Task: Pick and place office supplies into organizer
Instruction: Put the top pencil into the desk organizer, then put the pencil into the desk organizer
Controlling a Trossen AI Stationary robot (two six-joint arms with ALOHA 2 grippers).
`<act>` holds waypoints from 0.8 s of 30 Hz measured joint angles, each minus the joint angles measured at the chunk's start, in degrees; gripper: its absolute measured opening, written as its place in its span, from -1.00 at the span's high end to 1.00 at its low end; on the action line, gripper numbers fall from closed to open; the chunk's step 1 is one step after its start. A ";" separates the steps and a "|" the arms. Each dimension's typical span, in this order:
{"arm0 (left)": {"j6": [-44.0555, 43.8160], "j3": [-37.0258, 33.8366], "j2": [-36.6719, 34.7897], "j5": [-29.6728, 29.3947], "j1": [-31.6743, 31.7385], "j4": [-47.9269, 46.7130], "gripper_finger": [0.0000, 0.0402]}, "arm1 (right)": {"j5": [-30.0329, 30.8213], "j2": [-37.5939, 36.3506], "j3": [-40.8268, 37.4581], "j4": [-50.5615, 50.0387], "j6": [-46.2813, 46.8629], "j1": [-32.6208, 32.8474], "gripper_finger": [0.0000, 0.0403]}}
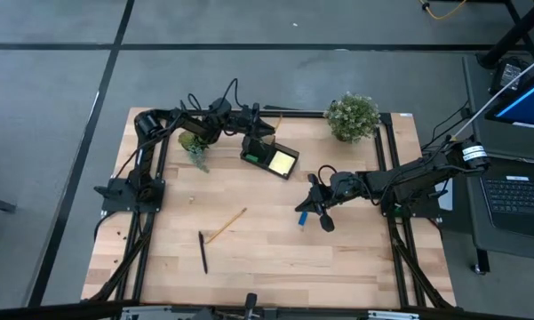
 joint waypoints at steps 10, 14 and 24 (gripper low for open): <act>-2.25 -0.07 0.07 -0.04 -0.04 1.03 0.64 | 0.00 0.00 0.00 0.00 0.00 0.02 0.96; -2.42 -0.07 0.09 -0.04 -0.07 1.16 0.60 | 0.00 0.00 0.00 0.00 0.00 0.02 0.96; -3.56 -0.13 -4.84 0.82 -1.02 1.30 0.59 | 0.02 0.00 0.00 0.09 0.04 0.02 0.96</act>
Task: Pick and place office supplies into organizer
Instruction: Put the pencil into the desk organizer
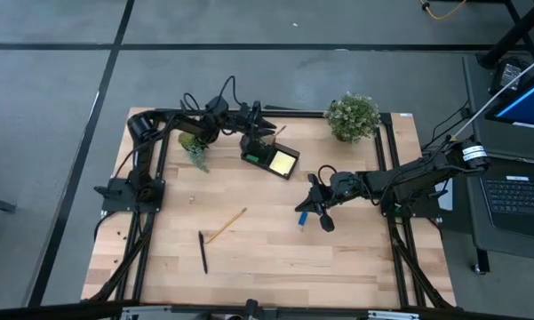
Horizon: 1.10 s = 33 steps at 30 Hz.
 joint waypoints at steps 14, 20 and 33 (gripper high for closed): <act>20.27 0.00 -17.38 2.59 -4.01 -37.71 0.60 | -0.01 0.00 0.00 0.33 2.75 0.00 0.96; 39.05 0.00 -29.03 -17.29 -11.13 -72.73 0.65 | -0.02 0.00 0.00 0.36 0.83 0.00 0.96; 26.74 0.02 -38.39 -48.76 -33.18 -95.55 0.71 | 0.00 0.00 0.00 0.55 1.60 -0.02 0.96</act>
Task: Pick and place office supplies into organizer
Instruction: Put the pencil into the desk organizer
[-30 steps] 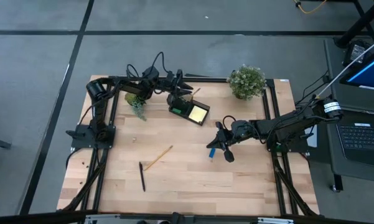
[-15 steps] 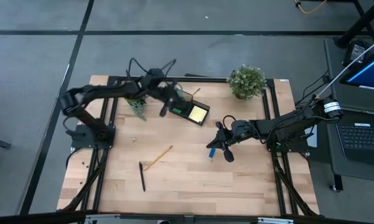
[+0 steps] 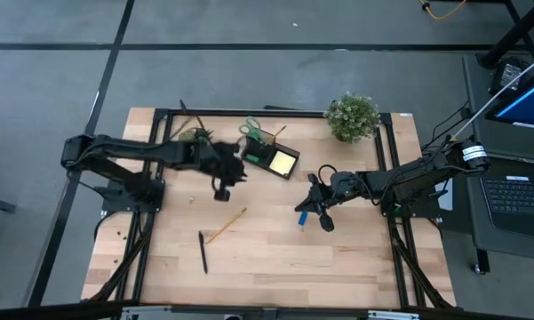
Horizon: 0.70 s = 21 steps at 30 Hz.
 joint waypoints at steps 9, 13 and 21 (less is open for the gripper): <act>-13.69 0.00 0.00 -12.56 -16.35 -5.84 0.97 | 1.29 0.00 0.00 0.33 3.18 2.02 0.96; -21.42 0.00 0.04 -12.56 -20.80 -5.87 0.98 | 5.90 0.00 0.00 0.31 5.93 4.78 0.96; -28.30 0.02 0.49 -15.12 -26.55 -5.93 0.98 | 8.34 0.00 3.28 -5.29 9.61 9.84 0.96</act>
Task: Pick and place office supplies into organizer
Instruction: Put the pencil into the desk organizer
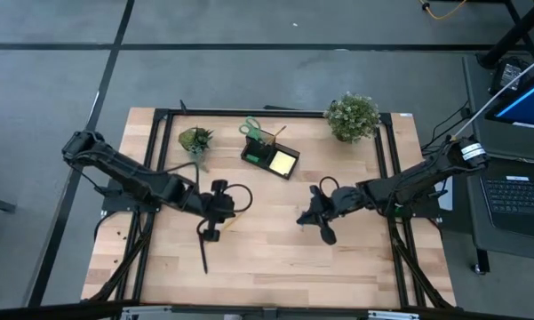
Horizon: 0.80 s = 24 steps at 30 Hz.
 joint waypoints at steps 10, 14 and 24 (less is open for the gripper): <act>-13.67 0.02 0.53 -0.71 -2.09 -2.08 0.92 | 3.13 -0.01 2.60 -3.52 2.67 4.27 0.96; -14.68 0.02 1.75 -1.39 -2.79 -3.17 0.80 | 3.11 -0.02 2.40 -3.54 5.09 4.67 0.96; -23.03 0.12 8.13 -1.46 -2.30 -2.64 0.44 | 3.13 -0.01 2.38 -3.91 4.98 4.65 0.96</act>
